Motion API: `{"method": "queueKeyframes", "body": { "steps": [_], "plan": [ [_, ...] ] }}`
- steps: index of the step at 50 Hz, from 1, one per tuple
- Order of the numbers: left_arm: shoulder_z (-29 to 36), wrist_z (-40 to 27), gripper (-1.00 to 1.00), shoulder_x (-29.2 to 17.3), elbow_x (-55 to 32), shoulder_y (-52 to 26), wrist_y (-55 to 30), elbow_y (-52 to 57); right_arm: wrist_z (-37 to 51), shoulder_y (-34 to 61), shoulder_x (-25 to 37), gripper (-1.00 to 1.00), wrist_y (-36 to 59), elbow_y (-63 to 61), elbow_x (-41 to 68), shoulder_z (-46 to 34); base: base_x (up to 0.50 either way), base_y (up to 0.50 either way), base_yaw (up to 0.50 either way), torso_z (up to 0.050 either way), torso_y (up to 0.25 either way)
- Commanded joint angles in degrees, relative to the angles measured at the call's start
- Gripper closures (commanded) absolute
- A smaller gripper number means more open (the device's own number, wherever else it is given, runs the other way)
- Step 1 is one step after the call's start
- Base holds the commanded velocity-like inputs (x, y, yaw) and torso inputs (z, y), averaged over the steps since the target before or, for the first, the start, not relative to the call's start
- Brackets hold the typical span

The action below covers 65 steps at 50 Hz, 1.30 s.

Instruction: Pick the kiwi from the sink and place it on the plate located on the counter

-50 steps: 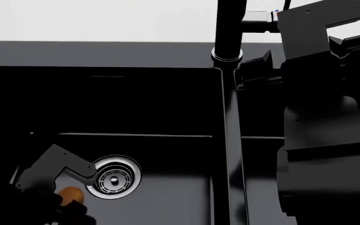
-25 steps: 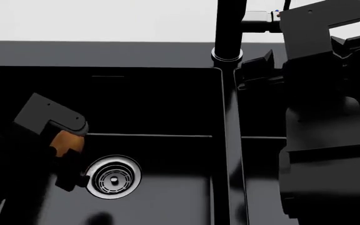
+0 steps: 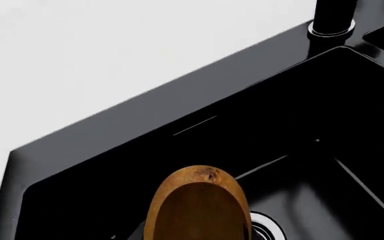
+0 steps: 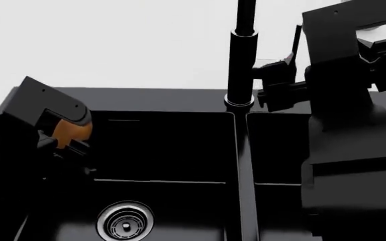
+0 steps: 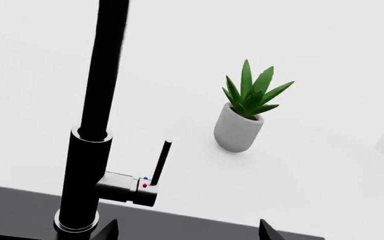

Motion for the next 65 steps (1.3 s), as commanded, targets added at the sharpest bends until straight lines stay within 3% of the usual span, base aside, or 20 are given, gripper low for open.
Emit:
{"method": "queueKeyframes", "body": {
  "steps": [1, 12, 23, 46, 53, 65],
  "plan": [
    [-1.1, -0.3, 1.0, -0.5, -1.5, -0.4, 2.5, 1.5, -0.5, 0.9, -0.4, -1.0, -2.0, 3.1, -0.1, -0.2, 0.0, 0.0, 0.0, 0.0, 0.25],
    [-1.8, -1.1, 1.0, -0.9, -1.7, -0.8, 2.7, 2.1, -0.5, 1.1, -0.3, -1.0, -1.7, 2.7, 0.1, -0.3, 0.0, 0.0, 0.0, 0.0, 0.25],
    [-2.2, -1.2, 1.0, -1.1, -1.4, -1.3, 3.4, 2.9, -0.8, 1.8, -0.5, -1.0, -0.4, 2.6, 0.8, 0.1, 0.0, 0.0, 0.0, 0.0, 0.0],
    [-2.7, -1.8, 1.0, -1.4, -1.2, -2.0, 3.9, 4.3, -1.0, 1.7, -0.1, -1.0, 0.9, 0.7, 1.4, 0.3, -0.5, 0.0, 0.0, 0.0, 0.0],
    [-2.8, -2.2, 1.0, -1.5, 2.1, -3.9, 6.5, 4.8, -0.6, 1.6, -0.4, -1.0, 0.4, 0.9, 1.9, 1.8, -0.05, 0.0, 0.0, 0.0, 0.0],
    [-3.7, -2.7, 1.0, -1.9, 3.7, -6.5, 7.9, 7.0, -0.8, 1.3, -0.4, -1.0, 0.6, 0.1, 2.6, 2.3, 0.0, -0.48, 0.0, 0.0, 0.0]
  ]
}}
